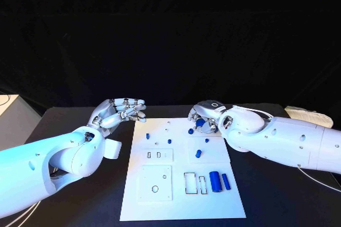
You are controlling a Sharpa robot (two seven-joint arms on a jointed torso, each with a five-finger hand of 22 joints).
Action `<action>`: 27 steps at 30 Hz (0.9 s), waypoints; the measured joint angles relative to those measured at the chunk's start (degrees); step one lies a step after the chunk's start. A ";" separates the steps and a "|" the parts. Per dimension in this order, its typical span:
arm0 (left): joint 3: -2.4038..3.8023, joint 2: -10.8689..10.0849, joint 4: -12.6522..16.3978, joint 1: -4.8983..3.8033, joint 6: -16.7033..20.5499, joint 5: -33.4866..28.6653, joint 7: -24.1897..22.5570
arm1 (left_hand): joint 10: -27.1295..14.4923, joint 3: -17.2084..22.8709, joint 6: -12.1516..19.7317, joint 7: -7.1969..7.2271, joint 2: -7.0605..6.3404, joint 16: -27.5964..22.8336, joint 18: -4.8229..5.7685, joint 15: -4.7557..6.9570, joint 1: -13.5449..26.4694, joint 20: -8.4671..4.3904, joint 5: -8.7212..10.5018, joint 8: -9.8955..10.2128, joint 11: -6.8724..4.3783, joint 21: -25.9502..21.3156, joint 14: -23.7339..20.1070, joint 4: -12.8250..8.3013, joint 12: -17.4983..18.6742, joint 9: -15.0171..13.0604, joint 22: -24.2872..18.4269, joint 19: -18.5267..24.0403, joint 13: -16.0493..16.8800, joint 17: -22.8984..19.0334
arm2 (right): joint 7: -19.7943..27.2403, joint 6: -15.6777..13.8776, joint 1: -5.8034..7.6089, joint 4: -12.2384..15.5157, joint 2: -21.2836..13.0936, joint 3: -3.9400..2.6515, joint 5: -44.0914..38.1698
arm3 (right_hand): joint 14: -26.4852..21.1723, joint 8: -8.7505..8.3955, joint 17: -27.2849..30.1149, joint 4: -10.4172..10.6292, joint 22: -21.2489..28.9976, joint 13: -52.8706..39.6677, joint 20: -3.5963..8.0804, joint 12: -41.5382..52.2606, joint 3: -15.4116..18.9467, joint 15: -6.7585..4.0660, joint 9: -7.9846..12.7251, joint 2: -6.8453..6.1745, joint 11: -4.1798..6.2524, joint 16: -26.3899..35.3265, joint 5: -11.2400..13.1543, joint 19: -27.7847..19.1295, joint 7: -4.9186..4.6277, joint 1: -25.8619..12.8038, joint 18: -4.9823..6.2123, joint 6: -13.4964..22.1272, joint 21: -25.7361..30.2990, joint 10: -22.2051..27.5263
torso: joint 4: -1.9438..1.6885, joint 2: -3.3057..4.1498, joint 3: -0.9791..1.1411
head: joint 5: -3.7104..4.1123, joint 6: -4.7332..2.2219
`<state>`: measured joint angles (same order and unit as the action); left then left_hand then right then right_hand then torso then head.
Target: Assemble the parts on the task board
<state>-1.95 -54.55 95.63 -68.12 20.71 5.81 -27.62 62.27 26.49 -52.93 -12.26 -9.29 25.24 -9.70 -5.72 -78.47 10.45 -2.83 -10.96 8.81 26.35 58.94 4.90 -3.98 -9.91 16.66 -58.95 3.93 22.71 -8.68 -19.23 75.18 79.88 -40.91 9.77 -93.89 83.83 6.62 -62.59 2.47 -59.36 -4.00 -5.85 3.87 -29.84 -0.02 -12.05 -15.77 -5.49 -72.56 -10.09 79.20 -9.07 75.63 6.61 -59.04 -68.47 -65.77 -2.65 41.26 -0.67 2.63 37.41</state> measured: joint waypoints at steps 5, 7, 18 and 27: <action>0.00 -0.07 -0.05 0.00 -0.05 0.01 0.06 | 0.00 0.00 0.00 0.00 0.00 0.23 0.01 0.08 0.00 -0.22 0.00 0.00 0.00 0.44 -0.50 0.00 0.00 0.00 0.32 0.22 0.00 0.20 | -0.99 0.30 -0.60 -0.95 0.78 0.07 -0.67 | 0.00 0.00 0.00 0.05 -0.06 0.00 0.00 0.00 0.05 0.00 -0.08 0.00 0.00 0.00 0.00 0.00 0.00 0.00 0.00 0.00 0.01 0.00 | 0.01 0.23 0.11 | -0.16 0.01; 0.01 -0.07 -0.05 0.00 -0.07 0.01 0.09 | 0.00 0.00 0.00 0.00 0.00 0.23 0.01 0.07 0.00 -0.22 0.00 0.00 0.00 0.44 -0.51 0.00 0.00 0.00 0.32 0.22 0.00 0.19 | -1.26 0.48 -0.78 -1.36 1.14 0.10 -0.84 | 0.00 0.00 0.00 0.05 -0.06 0.00 0.00 0.00 0.05 0.00 -0.08 0.00 0.00 0.00 0.00 0.00 0.00 0.00 0.00 0.00 0.01 0.00 | 0.02 0.28 0.12 | -0.14 0.03; 0.04 -0.23 -0.03 0.00 -0.20 0.01 0.20 | -0.01 0.00 0.00 0.00 -0.23 0.45 0.01 -0.14 0.23 -0.20 0.00 0.00 0.00 1.06 -0.72 0.00 0.00 0.00 0.79 0.62 0.00 0.45 | -1.74 1.60 -1.49 -3.11 2.63 0.18 -1.09 | -0.01 0.00 0.01 0.21 -1.31 -0.07 -0.21 0.00 0.21 0.00 -0.13 0.00 0.00 -0.24 0.00 0.21 0.00 0.00 0.01 0.00 -0.87 -0.01 | -0.03 0.55 0.15 | -0.21 0.27; 0.05 -0.28 -0.12 -0.01 -0.26 -0.02 0.29 | -0.01 0.00 0.00 0.00 -0.23 0.45 0.01 0.06 0.23 -0.01 0.00 0.00 0.00 1.06 -0.92 0.00 0.00 0.05 0.91 0.81 0.00 0.49 | -1.77 1.93 -1.71 -3.94 3.39 0.20 -1.10 | -0.01 0.00 0.00 0.22 -2.22 -0.20 0.00 0.00 0.21 0.00 -0.27 0.48 -0.01 -0.56 0.00 0.42 0.00 0.48 -0.89 0.00 -1.53 -0.01 | -0.06 0.67 0.16 | -0.25 0.46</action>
<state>-1.89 -54.83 95.51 -68.13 20.45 5.79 -27.33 62.26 26.49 -52.93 -12.26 -9.52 25.69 -9.70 -5.66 -78.25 10.44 -2.83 -10.96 8.81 27.41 58.02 4.90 -3.99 -9.86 17.57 -58.14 3.93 23.20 -10.45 -17.30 73.47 75.94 -37.52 9.98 -94.99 83.82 6.63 -62.59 2.69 -61.59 -4.20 -5.85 3.87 -29.63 -0.02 -12.32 -15.29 -5.49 -73.12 -10.09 79.62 -9.07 76.11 5.72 -59.04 -70.00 -65.78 -2.71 41.93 -0.51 2.38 37.86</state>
